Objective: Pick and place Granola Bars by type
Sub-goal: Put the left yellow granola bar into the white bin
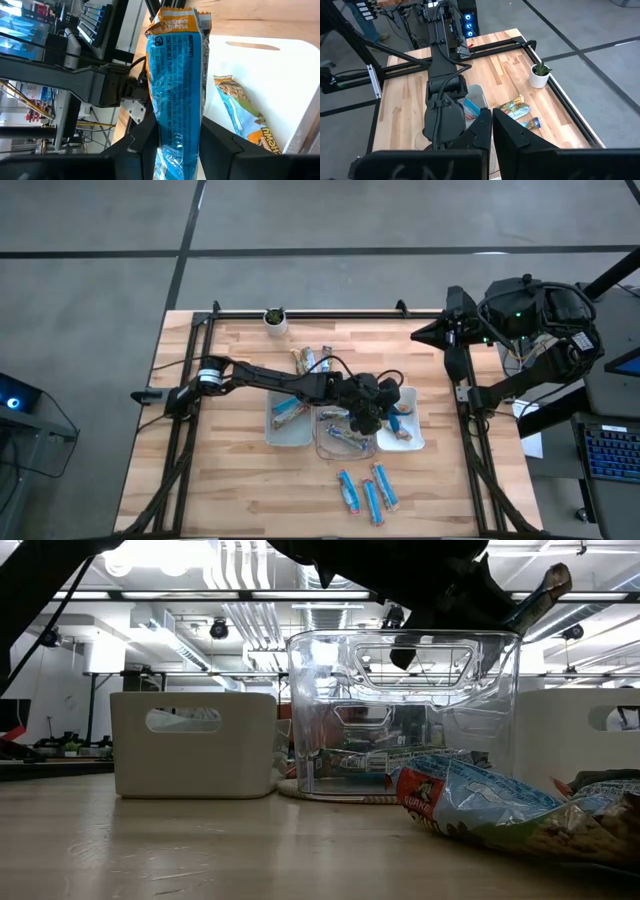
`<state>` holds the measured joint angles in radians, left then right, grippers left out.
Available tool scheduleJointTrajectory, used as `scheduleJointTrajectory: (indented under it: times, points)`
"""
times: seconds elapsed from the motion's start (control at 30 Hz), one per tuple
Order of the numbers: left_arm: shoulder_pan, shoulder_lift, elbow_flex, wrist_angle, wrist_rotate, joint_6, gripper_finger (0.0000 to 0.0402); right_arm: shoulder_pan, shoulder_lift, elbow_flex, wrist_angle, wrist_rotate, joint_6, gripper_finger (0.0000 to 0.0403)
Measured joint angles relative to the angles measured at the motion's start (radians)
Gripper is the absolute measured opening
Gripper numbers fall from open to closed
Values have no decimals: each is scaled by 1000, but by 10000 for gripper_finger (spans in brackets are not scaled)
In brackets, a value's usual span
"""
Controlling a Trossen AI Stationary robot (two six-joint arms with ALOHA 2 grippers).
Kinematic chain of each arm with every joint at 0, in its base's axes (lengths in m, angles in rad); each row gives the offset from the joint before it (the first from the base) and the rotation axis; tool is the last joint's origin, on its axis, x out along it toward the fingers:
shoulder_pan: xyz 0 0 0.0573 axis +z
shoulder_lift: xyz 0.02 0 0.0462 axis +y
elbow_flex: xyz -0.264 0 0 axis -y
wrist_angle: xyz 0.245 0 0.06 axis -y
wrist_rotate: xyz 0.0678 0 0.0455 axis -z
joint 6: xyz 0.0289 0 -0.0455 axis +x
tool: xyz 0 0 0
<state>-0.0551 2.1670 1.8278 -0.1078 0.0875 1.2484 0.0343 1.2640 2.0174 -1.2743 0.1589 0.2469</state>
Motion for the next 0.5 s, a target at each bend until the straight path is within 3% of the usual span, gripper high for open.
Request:
scheduleJointTrajectory:
  times: [0.27,0.5]
  points:
    - [0,0,0,-1,0,0,114,0,0,0,0,0,8,9]
    - [0,0,0,-2,-33,-13,180,0,0,0,0,0,8,9]
